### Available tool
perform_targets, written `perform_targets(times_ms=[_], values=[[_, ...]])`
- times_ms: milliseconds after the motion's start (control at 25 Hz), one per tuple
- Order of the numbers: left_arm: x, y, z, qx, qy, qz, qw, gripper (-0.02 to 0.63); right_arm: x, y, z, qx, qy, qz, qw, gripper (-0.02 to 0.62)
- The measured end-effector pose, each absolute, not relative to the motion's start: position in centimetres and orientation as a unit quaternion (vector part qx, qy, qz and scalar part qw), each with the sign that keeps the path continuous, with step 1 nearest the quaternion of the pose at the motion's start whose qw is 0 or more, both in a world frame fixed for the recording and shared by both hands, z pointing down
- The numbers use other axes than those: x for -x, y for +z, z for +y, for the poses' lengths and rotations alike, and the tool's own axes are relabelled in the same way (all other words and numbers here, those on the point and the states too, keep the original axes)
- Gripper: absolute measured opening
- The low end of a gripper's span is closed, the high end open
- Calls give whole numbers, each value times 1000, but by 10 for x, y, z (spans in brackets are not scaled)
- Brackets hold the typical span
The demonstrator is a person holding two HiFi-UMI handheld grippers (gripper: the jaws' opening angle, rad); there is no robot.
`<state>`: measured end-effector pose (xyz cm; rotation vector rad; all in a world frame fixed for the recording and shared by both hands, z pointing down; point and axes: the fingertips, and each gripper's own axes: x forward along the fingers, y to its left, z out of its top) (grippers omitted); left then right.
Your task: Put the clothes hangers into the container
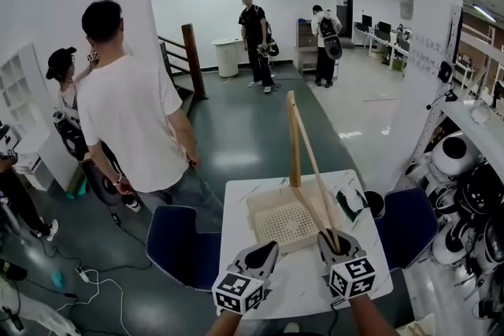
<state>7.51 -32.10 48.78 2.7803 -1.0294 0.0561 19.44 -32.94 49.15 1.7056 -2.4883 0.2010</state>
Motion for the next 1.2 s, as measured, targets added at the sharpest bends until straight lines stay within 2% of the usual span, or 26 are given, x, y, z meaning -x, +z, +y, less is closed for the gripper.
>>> perform_targets(times_ms=[1200], values=[[-78,502,-368,-914,22,-395,95,5,-196,534,-398,-518,96,-845,91,63]])
